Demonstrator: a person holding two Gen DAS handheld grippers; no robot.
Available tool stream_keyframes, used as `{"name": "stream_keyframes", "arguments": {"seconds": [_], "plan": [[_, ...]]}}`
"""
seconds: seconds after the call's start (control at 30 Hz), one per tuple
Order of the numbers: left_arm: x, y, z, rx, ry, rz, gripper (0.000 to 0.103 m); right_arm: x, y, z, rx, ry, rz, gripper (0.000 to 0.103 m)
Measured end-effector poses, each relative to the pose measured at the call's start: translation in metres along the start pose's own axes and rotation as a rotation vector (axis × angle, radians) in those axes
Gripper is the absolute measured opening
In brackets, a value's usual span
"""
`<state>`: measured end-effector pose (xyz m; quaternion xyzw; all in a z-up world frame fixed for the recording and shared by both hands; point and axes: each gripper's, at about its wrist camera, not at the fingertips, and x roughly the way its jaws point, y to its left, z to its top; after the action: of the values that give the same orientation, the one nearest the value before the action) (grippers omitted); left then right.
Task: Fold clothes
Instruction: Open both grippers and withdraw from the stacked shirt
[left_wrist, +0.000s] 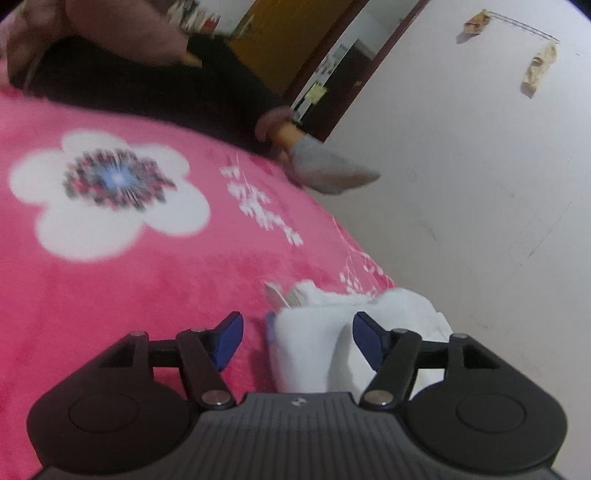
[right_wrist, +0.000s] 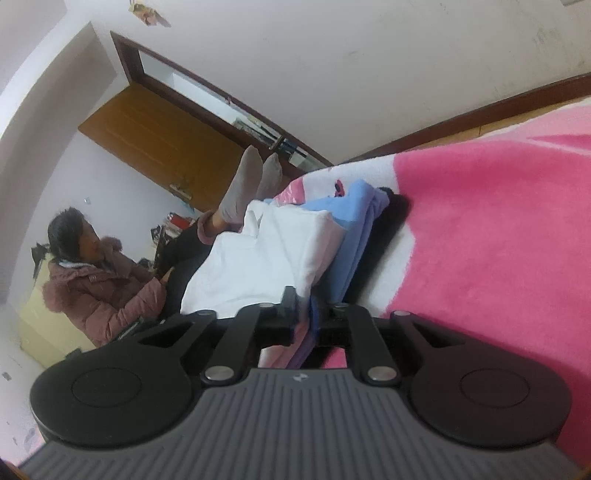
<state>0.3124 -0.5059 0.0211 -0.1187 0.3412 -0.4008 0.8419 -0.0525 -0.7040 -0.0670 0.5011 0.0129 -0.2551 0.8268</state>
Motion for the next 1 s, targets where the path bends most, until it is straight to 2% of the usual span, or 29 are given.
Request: {"name": "stream_keyframes", "arguments": {"seconds": [0.07,0.13,0.27,0.33,0.43,0.47,0.6,0.67,0.73,0.83,0.9,0.97,1.0], "plan": [[-0.017,-0.003,0.001,0.059,-0.021,0.016,0.074,-0.004,0.002,0.0,-0.016,-0.022,-0.003,0.015],[-0.029,-0.007,0.001,0.113,-0.031,0.037,0.075,-0.01,0.005,0.0,-0.039,-0.057,-0.01,0.019],[-0.036,-0.019,-0.004,0.165,-0.003,0.044,0.075,-0.024,0.009,0.001,-0.075,-0.148,-0.026,0.02],[-0.036,-0.029,-0.012,0.189,0.027,0.034,0.073,-0.031,0.009,0.001,-0.076,-0.198,-0.004,0.02],[-0.043,-0.054,-0.035,0.283,0.078,-0.031,0.073,-0.044,0.01,0.0,-0.098,-0.293,0.025,0.02],[-0.048,-0.064,-0.044,0.34,0.093,-0.052,0.073,-0.047,0.011,-0.001,-0.107,-0.324,0.031,0.02],[-0.081,-0.111,-0.094,0.677,0.122,-0.09,0.073,-0.056,0.012,-0.003,-0.17,-0.421,0.019,0.02],[-0.106,-0.12,-0.113,0.744,0.145,-0.081,0.073,-0.055,0.011,-0.003,-0.193,-0.433,0.005,0.02],[-0.138,-0.12,-0.123,0.731,0.171,-0.084,0.074,-0.052,0.009,-0.002,-0.207,-0.436,-0.006,0.02],[-0.201,-0.113,-0.135,0.691,0.177,-0.028,0.075,-0.051,0.008,-0.002,-0.23,-0.449,-0.015,0.02],[-0.244,-0.108,-0.142,0.664,0.18,0.013,0.08,-0.047,0.009,-0.003,-0.255,-0.442,-0.02,0.02],[-0.287,-0.099,-0.15,0.636,0.156,0.044,0.091,-0.044,0.012,-0.003,-0.282,-0.421,-0.029,0.02],[-0.309,-0.095,-0.155,0.616,0.144,0.053,0.093,-0.043,0.014,-0.003,-0.295,-0.408,-0.033,0.02]]}}
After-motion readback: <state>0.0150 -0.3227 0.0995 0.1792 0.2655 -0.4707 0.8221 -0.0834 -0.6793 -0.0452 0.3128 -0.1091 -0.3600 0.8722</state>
